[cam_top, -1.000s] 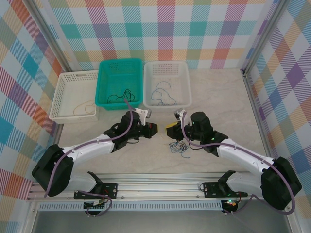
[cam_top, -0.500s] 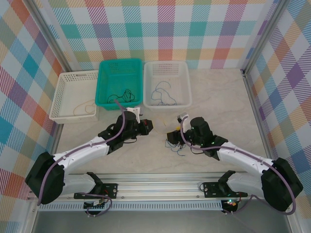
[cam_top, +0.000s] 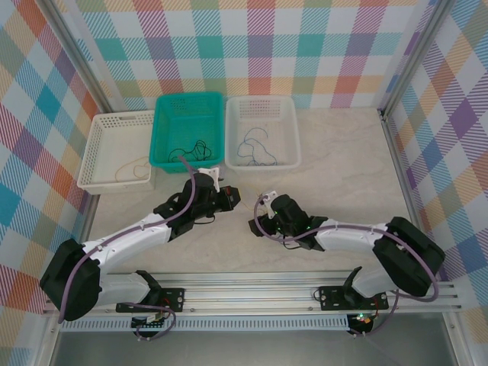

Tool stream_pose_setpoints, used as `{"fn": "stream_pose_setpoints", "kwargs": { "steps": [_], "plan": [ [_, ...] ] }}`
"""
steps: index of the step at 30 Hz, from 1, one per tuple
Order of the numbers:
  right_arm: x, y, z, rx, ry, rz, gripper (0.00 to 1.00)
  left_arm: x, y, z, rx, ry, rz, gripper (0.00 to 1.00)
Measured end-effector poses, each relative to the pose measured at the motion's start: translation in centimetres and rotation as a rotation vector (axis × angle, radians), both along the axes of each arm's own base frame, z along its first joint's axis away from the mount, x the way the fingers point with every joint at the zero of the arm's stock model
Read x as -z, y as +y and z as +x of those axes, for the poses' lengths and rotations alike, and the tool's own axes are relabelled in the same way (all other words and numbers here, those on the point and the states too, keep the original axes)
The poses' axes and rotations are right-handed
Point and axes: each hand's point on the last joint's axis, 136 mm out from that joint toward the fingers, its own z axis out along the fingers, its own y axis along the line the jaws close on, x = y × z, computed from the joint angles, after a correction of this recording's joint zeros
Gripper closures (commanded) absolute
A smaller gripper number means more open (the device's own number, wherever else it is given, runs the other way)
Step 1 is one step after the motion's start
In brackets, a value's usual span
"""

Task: Untangle the cables

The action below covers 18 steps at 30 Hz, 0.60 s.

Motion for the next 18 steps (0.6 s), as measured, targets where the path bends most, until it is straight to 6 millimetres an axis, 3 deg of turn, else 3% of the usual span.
{"fn": "stream_pose_setpoints", "kwargs": {
  "steps": [4, 11, 18],
  "plan": [
    [0.6, -0.1, 1.2, 0.082, -0.003, -0.019, 0.38, -0.2, 0.0, 0.0, -0.002, 0.002, -0.002, 1.0],
    [2.0, -2.4, 2.9, 0.29, 0.02, -0.081, 0.53, -1.0, 0.4, 0.0, -0.02, -0.007, -0.001, 1.0],
    [3.0, -4.6, 3.0, 0.418, 0.051, -0.134, 0.62, -0.4, 1.0, -0.1, -0.042, 0.018, 0.019, 1.0]
  ]
}}
